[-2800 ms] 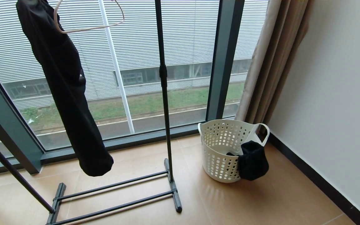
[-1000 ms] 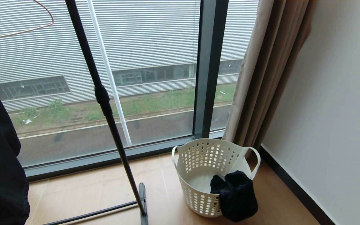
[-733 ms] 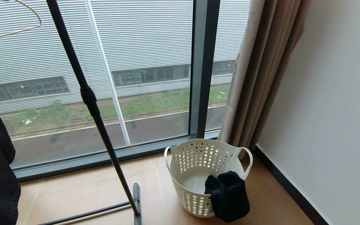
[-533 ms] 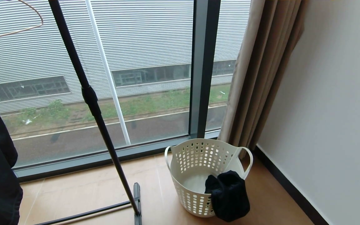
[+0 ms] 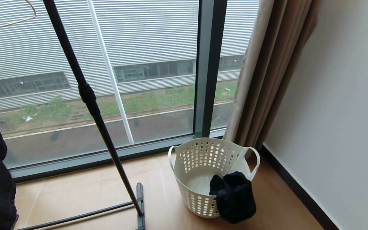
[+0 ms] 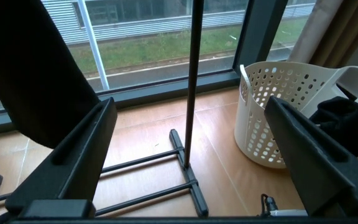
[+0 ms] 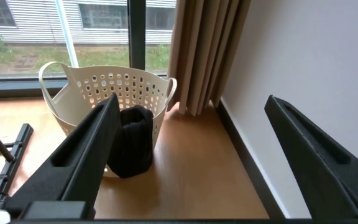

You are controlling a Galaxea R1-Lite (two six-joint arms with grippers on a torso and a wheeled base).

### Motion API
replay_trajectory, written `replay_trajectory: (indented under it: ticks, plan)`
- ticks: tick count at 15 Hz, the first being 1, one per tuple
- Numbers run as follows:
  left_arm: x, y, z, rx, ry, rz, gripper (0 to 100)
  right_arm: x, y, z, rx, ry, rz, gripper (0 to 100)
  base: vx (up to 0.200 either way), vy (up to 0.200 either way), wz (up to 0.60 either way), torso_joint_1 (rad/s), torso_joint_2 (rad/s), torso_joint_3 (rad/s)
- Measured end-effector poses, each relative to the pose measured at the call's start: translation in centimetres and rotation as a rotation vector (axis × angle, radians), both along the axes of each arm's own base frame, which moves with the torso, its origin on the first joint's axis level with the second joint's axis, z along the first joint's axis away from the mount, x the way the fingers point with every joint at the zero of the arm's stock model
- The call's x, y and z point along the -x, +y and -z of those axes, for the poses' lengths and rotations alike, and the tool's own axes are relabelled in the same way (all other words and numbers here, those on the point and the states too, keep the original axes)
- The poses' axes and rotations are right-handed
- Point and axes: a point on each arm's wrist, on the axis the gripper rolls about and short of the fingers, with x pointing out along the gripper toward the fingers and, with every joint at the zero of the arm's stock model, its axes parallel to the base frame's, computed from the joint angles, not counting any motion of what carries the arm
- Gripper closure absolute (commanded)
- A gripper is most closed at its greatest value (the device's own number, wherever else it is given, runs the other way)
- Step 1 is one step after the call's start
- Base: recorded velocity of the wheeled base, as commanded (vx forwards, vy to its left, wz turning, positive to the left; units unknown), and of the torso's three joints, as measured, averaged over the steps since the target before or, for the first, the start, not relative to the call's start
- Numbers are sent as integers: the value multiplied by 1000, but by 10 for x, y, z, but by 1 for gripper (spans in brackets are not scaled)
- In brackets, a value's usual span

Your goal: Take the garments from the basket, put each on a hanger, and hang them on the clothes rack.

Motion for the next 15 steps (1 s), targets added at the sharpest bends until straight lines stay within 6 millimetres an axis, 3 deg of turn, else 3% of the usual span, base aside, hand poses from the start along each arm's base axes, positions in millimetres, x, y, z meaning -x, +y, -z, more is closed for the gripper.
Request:
replay_trajectory:
  ticks: [15]
  plan:
    - [0,0,0,1,0,0,0,0,0,0,-6,1,3,0,0,0,0,4,1,-194]
